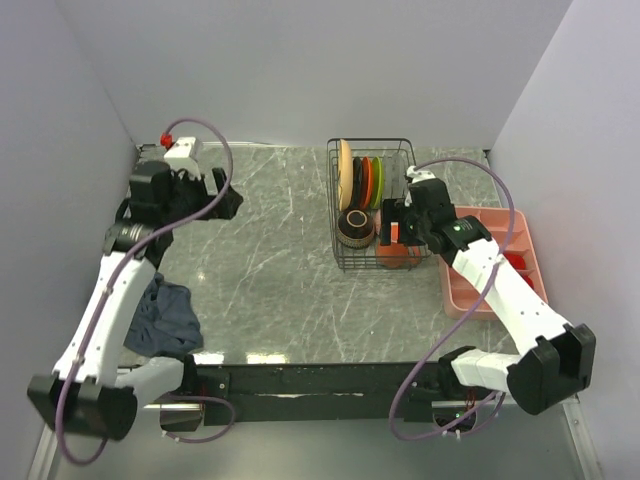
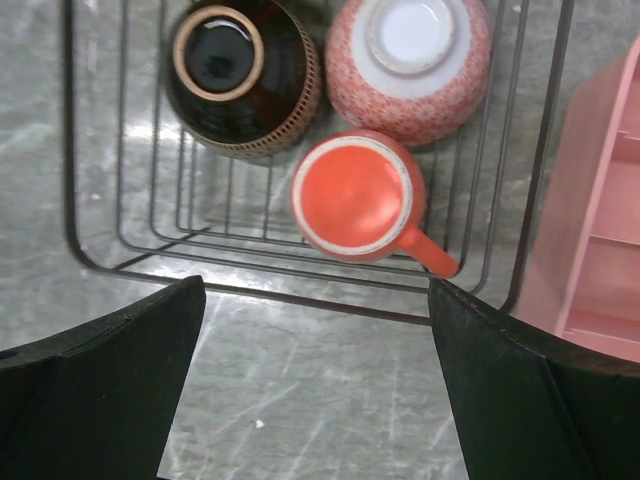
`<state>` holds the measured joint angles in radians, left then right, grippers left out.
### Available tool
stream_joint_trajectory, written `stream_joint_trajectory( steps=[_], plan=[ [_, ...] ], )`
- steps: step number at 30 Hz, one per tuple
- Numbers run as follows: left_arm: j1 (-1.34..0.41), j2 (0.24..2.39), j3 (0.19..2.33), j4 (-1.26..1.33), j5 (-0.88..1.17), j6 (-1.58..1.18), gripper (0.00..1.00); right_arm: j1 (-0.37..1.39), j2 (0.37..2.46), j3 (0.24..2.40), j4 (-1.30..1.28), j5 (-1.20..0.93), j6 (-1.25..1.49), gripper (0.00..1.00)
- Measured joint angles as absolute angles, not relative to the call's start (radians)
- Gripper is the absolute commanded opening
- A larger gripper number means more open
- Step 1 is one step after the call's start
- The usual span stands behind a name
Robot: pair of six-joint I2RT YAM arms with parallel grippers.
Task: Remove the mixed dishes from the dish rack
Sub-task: Pick up the cup from the dish rack.
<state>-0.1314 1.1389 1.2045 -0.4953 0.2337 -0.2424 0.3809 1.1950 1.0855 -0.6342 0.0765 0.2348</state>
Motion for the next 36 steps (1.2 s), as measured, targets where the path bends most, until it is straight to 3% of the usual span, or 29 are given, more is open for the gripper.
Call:
stream_joint_trajectory(
  steps=[10,17,27,36],
  plan=[
    [-0.144,0.812,0.82,-0.417,0.263,-0.242,1.0,0.372,1.335,1.174,-0.664,0.109,0.169,1.0],
    [-0.16,0.726,0.584,-0.343,0.26,-0.294,0.99,0.36,1.485,1.235,-0.69,0.104,0.116,1.0],
    [-0.234,0.727,0.523,-0.236,0.208,-0.301,1.0,0.334,1.564,1.24,-0.721,0.065,0.091,0.98],
    [-0.273,0.747,0.523,-0.21,0.179,-0.3,0.99,0.333,1.631,1.24,-0.703,0.036,0.069,0.91]
  ],
)
